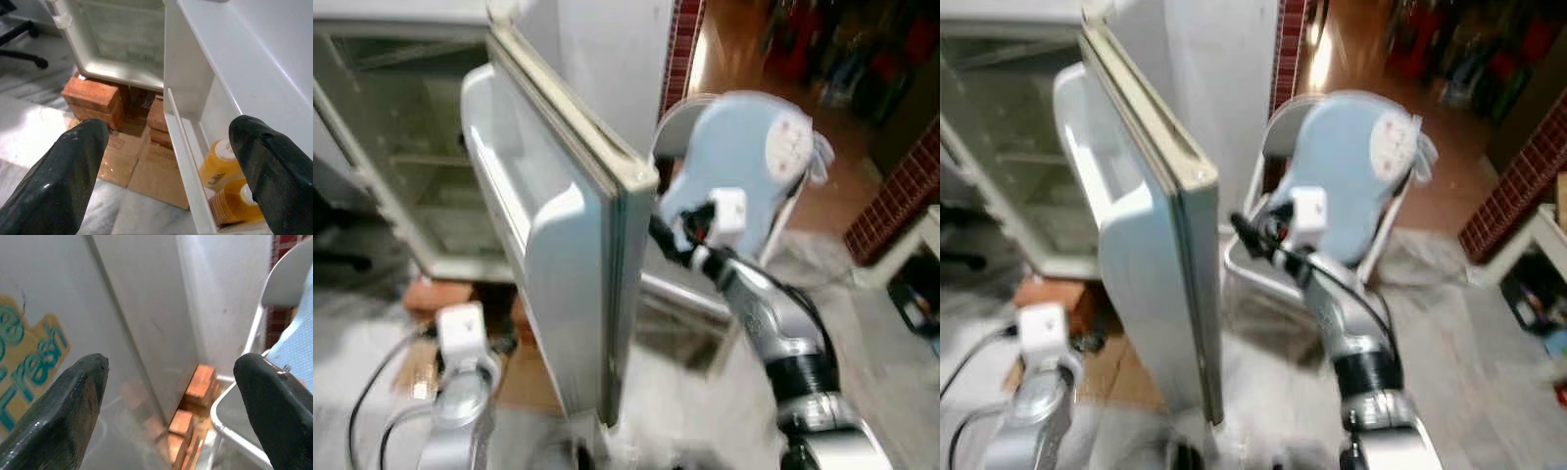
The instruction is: Restocking fridge
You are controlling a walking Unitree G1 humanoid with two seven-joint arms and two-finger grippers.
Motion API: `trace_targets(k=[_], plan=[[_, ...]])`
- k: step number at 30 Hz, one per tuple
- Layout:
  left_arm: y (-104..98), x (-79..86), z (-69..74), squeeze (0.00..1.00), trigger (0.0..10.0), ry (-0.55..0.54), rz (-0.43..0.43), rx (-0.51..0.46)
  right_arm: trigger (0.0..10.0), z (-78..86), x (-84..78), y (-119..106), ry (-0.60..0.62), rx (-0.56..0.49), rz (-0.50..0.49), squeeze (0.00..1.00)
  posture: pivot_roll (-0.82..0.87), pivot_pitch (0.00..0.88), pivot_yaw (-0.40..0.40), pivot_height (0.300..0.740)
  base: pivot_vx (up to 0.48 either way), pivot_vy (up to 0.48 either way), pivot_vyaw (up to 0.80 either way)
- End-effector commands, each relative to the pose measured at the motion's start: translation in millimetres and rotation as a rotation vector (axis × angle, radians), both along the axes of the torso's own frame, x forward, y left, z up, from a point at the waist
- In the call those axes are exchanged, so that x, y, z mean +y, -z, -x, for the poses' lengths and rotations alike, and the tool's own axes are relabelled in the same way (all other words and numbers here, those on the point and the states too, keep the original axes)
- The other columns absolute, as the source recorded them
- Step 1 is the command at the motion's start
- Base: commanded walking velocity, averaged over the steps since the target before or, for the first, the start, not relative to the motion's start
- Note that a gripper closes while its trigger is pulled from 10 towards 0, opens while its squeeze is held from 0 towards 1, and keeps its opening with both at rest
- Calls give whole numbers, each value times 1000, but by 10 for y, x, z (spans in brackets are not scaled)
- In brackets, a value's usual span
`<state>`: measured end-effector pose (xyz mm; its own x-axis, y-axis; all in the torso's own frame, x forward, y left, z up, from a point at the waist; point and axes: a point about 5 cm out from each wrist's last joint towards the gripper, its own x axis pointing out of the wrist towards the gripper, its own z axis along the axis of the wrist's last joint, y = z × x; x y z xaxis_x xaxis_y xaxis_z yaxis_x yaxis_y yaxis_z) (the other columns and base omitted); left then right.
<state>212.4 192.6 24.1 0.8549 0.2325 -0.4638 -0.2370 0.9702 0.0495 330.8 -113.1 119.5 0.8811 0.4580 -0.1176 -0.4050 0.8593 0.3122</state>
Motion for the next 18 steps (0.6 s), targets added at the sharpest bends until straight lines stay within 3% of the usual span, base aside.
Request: trace_targets(k=[1, 9, 18], plan=[[-50, 81, -27, 0, 10000, -7, -34, -10, 10000, -27, 74, -68, -6, -25, 5, 0, 100, 0, -27, 740, 0, 476, 0], [-65, 83, -42, 0, 10000, -4, -50, -10, 10000, -41, 20, 10, 52, 6, 39, 0, 107, 0, -26, 740, 0, 476, 0], [-56, 86, 3, 0, 10000, -28, -67, 3, 10000, -50, 148, 32, 40, 6, 68, 0, 108, 0, -34, 740, 0, 473, 0]])
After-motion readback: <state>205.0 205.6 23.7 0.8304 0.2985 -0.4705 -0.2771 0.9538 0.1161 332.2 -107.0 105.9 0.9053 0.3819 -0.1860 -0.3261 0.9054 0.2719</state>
